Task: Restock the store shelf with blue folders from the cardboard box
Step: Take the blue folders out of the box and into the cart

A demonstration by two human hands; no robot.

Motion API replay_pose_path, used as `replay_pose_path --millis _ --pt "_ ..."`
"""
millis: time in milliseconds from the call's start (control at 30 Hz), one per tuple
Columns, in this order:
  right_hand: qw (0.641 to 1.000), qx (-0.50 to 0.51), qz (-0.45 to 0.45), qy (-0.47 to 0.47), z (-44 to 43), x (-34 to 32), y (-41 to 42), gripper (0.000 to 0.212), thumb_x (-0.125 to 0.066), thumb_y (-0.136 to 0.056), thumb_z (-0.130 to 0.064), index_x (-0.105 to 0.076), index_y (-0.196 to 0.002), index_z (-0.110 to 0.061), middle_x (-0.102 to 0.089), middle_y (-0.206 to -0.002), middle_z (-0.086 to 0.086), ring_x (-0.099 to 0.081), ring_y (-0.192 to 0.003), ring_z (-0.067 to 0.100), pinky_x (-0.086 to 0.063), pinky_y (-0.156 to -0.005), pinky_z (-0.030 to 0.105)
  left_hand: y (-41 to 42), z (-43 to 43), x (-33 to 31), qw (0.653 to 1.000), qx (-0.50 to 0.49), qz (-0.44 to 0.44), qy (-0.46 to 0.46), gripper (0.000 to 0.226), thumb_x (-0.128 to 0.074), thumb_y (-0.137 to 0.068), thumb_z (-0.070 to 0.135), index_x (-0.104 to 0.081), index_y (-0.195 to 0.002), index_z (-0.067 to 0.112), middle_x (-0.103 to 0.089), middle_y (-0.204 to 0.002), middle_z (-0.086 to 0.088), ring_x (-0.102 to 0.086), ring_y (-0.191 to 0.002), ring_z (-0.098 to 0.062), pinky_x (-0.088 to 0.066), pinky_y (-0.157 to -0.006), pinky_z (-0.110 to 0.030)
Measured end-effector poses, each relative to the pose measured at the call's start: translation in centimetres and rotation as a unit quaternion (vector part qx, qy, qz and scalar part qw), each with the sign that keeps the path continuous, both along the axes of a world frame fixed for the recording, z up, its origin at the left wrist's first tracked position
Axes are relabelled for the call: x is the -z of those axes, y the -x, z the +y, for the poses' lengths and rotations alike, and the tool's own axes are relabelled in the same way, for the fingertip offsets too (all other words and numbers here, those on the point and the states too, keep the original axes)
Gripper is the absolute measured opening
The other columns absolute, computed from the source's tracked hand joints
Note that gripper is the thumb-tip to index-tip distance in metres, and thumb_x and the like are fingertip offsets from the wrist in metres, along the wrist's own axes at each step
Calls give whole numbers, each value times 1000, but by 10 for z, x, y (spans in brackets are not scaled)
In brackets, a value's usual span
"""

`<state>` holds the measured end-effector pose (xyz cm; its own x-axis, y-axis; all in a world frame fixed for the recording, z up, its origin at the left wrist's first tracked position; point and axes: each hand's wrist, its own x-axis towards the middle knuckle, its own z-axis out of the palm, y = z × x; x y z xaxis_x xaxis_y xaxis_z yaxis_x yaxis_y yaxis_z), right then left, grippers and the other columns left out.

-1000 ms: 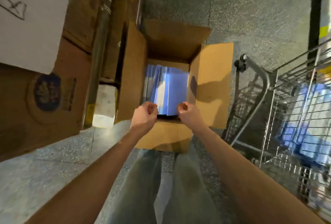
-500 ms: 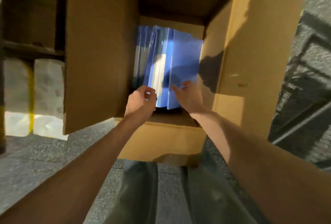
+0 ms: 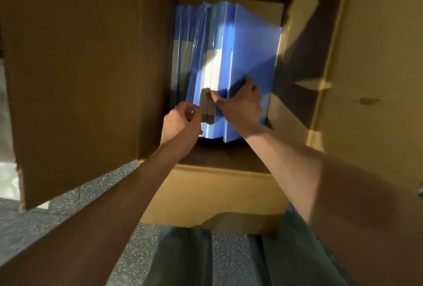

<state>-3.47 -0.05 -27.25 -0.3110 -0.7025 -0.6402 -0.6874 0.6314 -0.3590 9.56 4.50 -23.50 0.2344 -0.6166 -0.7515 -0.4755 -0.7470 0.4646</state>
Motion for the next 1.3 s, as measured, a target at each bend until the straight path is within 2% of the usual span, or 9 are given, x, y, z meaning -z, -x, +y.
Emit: replay_pose_path --millis 167,300,467,533,667,833,1033,1167,1300 --pt "1000 -16 -8 20 2 -4 25 89 -74 -81 -49 -32 -148 -10 -48 -141 11 -51 -127 29 -46 -99 39 1 2 -2 1000 -1 0 -9 16 -52 -104 32 -61 -116 27 -72 -103 6 -72 -72 -9 -55 -59 -21" --pt "1000 -18 3 20 -4 -18 43 86 -77 -79 -43 -33 -147 -12 -53 -136 11 -56 -120 30 -51 -93 40 4 2 -10 1000 -14 10 -11 11 -54 -103 31 -61 -112 30 -71 -107 5 -73 -69 -6 -51 -53 -14" --pt "998 31 29 44 -3 -28 51 91 -79 -79 -24 -25 -151 -13 -56 -130 14 -62 -110 33 -59 -85 45 14 2 -18 1000 -10 14 -16 11 -56 -102 29 -61 -112 30 -71 -110 3 -73 -79 -12 -59 -66 -26" --pt "998 37 48 34 1 -28 61 89 -76 -82 -18 -21 -152 -13 -56 -133 17 -62 -113 36 -57 -89 47 19 3 -18 1000 -1 11 -19 13 -57 -102 29 -62 -114 29 -71 -110 4 -73 -82 -14 -55 -59 -20" --pt "999 42 1 -10 4 -28 82 66 -65 -93 -14 -28 -148 -9 -60 -126 21 -65 -110 37 -57 -84 37 32 5 -19 1000 4 3 -21 14 -58 -102 28 -62 -115 26 -71 -107 3 -72 -84 -16 -44 -45 -9" --pt "997 71 -39 -9 -6 -47 94 47 -57 -94 -7 -38 -137 -6 -58 -119 18 -61 -99 34 -47 -70 33 45 7 -37 999 19 -9 -30 19 -57 -102 28 -61 -120 25 -72 -107 4 -72 -80 -12 -45 -51 -14" --pt "992 32 -123 14 -16 -115 113 34 -58 -89 -9 -44 -119 -4 -60 -92 10 -59 -66 22 -43 -52 33 52 -11 -107 998 55 -8 -6 16 -52 -102 26 -62 -114 26 -73 -101 6 -73 -72 -10 -49 -53 -17" --pt "984 -9 -176 12 -27 -191 135 31 -61 -89 -8 -51 -118 -5 -65 -96 11 -62 -69 16 -49 -51 29 61 -38 -183 995 91 -20 28 15 -51 -99 24 -61 -109 30 -72 -101 6 -72 -66 -14 -54 -58 -22" --pt "979 -57 -193 17 -39 -277 162 21 -66 -88 -17 -57 -107 -14 -62 -85 -1 -57 -66 1 -42 -51 17 81 -68 -278 984 148 -55 83 19 -51 -98 25 -60 -114 27 -71 -95 6 -71 -70 -20 -59 -66 -35"
